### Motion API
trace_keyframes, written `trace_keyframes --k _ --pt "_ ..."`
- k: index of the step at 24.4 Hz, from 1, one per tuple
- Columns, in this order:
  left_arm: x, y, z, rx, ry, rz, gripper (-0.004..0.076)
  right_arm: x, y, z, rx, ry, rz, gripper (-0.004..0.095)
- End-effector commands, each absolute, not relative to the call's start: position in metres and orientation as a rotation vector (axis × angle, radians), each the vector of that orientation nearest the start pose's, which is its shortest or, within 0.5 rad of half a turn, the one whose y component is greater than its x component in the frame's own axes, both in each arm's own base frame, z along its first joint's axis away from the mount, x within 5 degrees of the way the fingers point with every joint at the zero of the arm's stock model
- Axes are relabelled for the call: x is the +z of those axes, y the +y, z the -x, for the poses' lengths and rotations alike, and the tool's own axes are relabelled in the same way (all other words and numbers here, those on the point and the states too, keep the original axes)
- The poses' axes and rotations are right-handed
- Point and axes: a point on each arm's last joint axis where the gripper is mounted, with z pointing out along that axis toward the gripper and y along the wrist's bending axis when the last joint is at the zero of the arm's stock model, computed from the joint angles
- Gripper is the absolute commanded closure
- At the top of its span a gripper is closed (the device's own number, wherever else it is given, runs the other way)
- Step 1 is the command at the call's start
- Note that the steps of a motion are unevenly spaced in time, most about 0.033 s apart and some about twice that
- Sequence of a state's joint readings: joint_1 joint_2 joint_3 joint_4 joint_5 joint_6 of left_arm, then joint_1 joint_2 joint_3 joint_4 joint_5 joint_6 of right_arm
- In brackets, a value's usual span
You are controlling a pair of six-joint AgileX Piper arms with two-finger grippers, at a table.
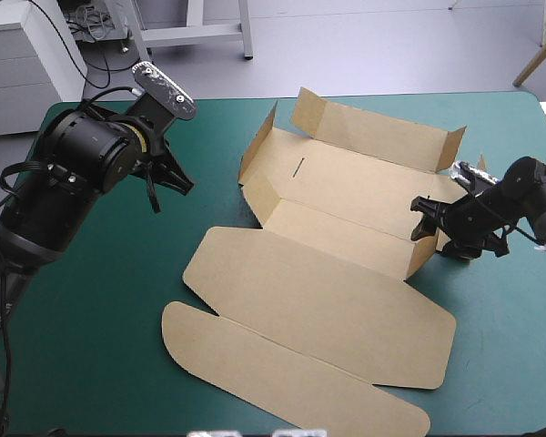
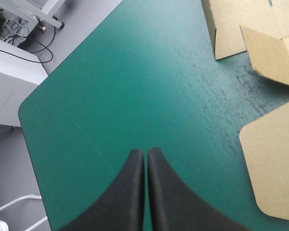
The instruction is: Fold the box
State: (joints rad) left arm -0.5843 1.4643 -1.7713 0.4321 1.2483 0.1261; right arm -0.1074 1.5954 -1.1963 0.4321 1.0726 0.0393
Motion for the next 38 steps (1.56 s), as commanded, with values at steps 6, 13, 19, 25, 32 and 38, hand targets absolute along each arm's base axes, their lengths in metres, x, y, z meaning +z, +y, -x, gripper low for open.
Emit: trace_keyframes --k 6,13,19,25,32,38 --pt "0.479 -0.119 -0.248 0.347 2.171 -0.755 0.0718 0.269 0.001 -0.316 0.608 2.846 -0.451 0.0376" --pt "0.479 -0.119 -0.248 0.345 2.171 -0.755 0.0718 0.267 0.001 -0.314 0.616 2.877 -0.448 0.0881" --pt "0.48 -0.12 -0.249 0.341 2.16 -0.757 0.0718 0.267 0.001 -0.315 0.609 2.875 -0.403 0.0922" --pt "0.48 -0.12 -0.249 0.341 2.16 -0.757 0.0718 0.268 0.0 -0.319 0.574 2.833 -0.292 0.0921" --pt "0.479 -0.119 -0.248 0.322 2.201 -0.685 0.0718 0.285 -0.008 -0.327 0.422 2.78 -0.075 0.0922" --pt "0.479 -0.118 -0.248 0.317 2.205 -0.67 0.0718 0.307 -0.01 -0.336 0.341 2.694 0.104 0.0922"
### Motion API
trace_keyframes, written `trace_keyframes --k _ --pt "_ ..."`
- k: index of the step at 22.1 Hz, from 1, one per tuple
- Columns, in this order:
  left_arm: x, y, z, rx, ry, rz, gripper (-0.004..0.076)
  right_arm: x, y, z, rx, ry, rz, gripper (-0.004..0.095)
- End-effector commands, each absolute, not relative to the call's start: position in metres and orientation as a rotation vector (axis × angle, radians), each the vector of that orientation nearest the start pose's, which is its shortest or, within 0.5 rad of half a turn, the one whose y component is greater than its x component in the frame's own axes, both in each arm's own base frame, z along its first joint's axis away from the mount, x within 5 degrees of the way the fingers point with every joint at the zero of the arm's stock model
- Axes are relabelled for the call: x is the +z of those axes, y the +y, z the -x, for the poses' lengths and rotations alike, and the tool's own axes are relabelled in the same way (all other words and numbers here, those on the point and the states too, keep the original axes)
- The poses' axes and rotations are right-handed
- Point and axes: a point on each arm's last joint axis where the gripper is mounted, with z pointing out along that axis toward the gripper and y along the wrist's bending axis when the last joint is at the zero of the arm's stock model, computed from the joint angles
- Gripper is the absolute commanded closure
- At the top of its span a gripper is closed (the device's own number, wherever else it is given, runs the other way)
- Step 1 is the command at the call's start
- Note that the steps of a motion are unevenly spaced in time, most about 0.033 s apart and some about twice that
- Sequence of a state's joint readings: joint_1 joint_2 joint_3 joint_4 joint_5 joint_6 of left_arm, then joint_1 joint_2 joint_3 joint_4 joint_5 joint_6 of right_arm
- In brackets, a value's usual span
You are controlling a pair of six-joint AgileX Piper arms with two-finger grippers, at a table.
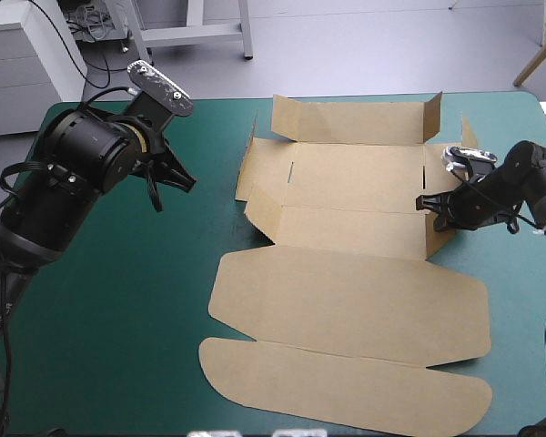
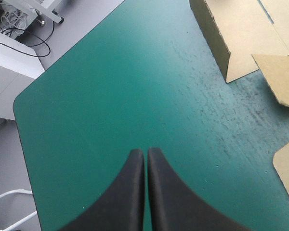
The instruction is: Fold the box
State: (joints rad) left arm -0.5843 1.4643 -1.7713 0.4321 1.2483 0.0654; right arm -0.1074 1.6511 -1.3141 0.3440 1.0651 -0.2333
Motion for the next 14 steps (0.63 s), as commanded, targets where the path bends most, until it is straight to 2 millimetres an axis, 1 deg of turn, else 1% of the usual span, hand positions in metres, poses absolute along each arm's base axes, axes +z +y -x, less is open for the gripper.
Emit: trace_keyframes --k 1,4,5,6,7,8,9,14 --pt "0.479 -0.118 -0.248 0.317 2.205 -0.67 0.0718 0.313 -0.011 -0.339 0.318 2.661 0.161 0.0922" --pt "0.478 -0.114 -0.25 0.311 2.217 -0.651 0.0718 0.321 -0.01 -0.345 0.27 2.599 0.29 0.0922" --pt "0.477 -0.106 -0.253 0.284 2.245 -0.612 0.0718 0.322 -0.007 -0.35 0.226 2.593 0.36 0.0922" --pt "0.476 -0.102 -0.256 0.272 2.26 -0.592 0.0718 0.323 -0.004 -0.354 0.201 2.584 0.388 0.0922" --pt "0.474 -0.092 -0.26 0.243 2.292 -0.54 0.0718 0.321 0.002 -0.362 0.149 2.574 0.458 0.0922" --pt "0.473 -0.087 -0.263 0.236 2.305 -0.515 0.0718 0.32 0.007 -0.367 0.124 2.56 0.498 0.0922" --pt "0.473 -0.076 -0.267 0.252 2.32 -0.465 0.0718 0.32 0.017 -0.376 0.094 2.526 0.563 0.0927" --pt "0.473 -0.058 -0.271 0.289 2.337 -0.39 0.0718 0.322 0.048 -0.4 0.04 2.382 0.8 0.0927"
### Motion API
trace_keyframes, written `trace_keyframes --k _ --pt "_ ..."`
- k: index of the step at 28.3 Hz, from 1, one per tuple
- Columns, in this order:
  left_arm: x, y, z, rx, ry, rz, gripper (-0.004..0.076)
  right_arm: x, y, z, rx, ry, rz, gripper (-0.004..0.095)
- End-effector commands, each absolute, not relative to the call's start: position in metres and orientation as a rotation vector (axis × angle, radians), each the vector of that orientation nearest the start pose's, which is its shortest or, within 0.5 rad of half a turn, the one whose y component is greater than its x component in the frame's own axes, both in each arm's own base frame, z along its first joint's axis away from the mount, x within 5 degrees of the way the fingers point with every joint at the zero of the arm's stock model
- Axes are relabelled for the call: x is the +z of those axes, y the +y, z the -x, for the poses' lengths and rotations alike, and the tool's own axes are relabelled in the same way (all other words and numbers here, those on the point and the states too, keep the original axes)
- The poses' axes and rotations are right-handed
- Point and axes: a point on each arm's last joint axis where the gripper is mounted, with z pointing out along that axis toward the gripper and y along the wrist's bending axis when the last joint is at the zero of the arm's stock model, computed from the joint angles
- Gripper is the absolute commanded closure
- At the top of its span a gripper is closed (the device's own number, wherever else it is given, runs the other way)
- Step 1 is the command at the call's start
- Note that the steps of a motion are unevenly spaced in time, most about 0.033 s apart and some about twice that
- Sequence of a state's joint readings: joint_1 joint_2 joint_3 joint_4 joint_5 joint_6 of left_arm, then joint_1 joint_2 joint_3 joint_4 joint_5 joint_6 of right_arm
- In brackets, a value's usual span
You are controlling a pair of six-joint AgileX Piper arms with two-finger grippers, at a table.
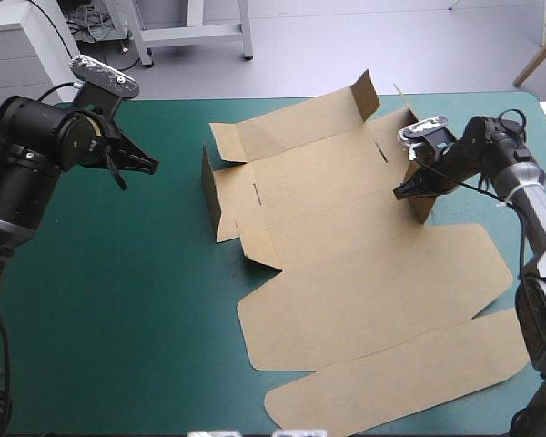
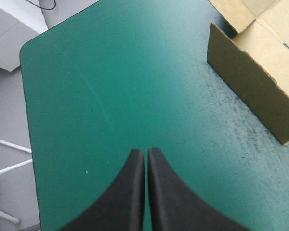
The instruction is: Fold the box
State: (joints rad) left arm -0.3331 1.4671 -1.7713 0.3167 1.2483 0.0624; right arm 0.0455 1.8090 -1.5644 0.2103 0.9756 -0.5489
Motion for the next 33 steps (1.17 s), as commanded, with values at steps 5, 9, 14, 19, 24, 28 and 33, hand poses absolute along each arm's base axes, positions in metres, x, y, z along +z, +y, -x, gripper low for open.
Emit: trace_keyframes --k 5,9,14,19,24,28,33 --pt "0.473 -0.051 -0.272 0.303 2.342 -0.359 0.0718 0.323 0.097 -0.424 -0.037 2.148 1.08 0.0927" --pt "0.47 -0.051 -0.273 0.309 2.351 -0.362 0.0718 0.325 0.123 -0.43 -0.103 1.984 1.254 0.0928" --pt "0.462 -0.052 -0.275 0.316 2.378 -0.373 0.0718 0.324 0.153 -0.43 -0.163 1.811 1.432 0.0928" --pt "0.453 -0.052 -0.276 0.324 2.406 -0.382 0.0718 0.324 0.182 -0.419 -0.213 1.626 1.639 0.0928" --pt "0.451 -0.052 -0.277 0.32 2.417 -0.367 0.0718 0.323 0.21 -0.407 -0.183 1.483 1.752 0.0928" --pt "0.451 -0.052 -0.277 0.319 2.417 -0.364 0.0718 0.323 0.227 -0.399 -0.155 1.417 1.791 0.0928" --pt "0.451 -0.052 -0.277 0.319 2.417 -0.364 0.0718 0.323 0.232 -0.396 -0.144 1.405 1.786 0.0927"
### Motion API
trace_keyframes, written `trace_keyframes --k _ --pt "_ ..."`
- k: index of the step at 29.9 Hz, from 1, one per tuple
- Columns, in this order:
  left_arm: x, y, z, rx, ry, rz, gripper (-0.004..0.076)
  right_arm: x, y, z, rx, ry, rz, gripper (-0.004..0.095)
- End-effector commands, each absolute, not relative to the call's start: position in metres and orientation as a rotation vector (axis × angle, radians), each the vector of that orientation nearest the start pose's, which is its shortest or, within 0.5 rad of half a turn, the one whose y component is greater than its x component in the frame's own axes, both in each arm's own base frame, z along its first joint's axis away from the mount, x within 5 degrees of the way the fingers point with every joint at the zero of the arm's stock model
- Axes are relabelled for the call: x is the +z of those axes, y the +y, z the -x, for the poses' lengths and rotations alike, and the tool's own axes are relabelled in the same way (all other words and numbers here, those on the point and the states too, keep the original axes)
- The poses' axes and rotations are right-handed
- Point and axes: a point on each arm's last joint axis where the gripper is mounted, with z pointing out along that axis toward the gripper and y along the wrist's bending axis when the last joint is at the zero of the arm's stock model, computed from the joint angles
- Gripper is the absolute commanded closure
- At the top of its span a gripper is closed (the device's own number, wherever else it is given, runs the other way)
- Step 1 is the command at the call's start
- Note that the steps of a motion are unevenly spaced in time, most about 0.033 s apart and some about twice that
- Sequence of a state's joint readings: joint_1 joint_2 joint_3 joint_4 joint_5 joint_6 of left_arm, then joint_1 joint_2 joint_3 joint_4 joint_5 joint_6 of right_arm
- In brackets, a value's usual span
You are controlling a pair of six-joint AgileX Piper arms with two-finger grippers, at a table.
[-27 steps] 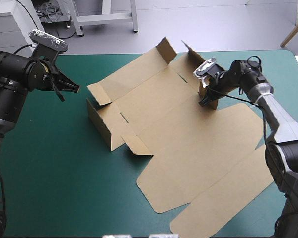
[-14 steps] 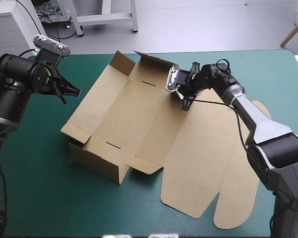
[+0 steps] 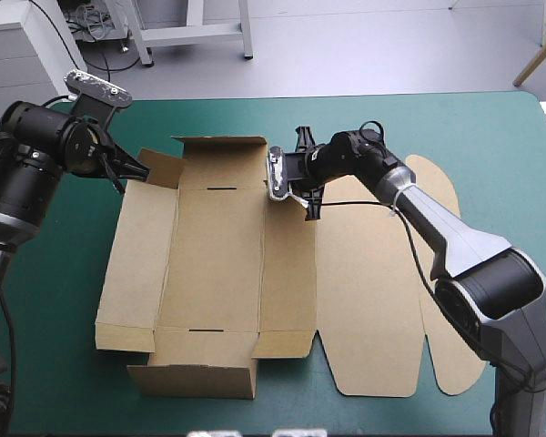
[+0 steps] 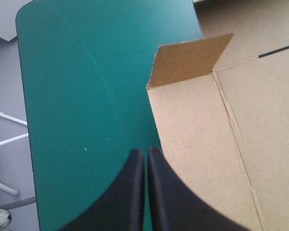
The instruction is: Fold the box
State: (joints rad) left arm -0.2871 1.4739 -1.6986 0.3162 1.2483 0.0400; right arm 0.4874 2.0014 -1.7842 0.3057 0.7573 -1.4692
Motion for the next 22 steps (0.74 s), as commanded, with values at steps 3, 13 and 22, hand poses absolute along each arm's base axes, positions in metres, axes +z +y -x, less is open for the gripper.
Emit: trace_keyframes --k 3,13,22 --pt "0.451 -0.052 -0.277 0.326 2.415 -0.363 0.0718 0.324 0.234 -0.395 -0.107 1.414 1.771 0.0919" --pt "0.451 -0.052 -0.277 0.329 2.415 -0.363 0.0718 0.335 0.237 -0.391 0.006 1.47 1.637 0.04" --pt "0.451 -0.052 -0.277 0.323 2.416 -0.364 0.0718 0.396 0.22 -0.367 0.065 1.524 1.348 0.0344"
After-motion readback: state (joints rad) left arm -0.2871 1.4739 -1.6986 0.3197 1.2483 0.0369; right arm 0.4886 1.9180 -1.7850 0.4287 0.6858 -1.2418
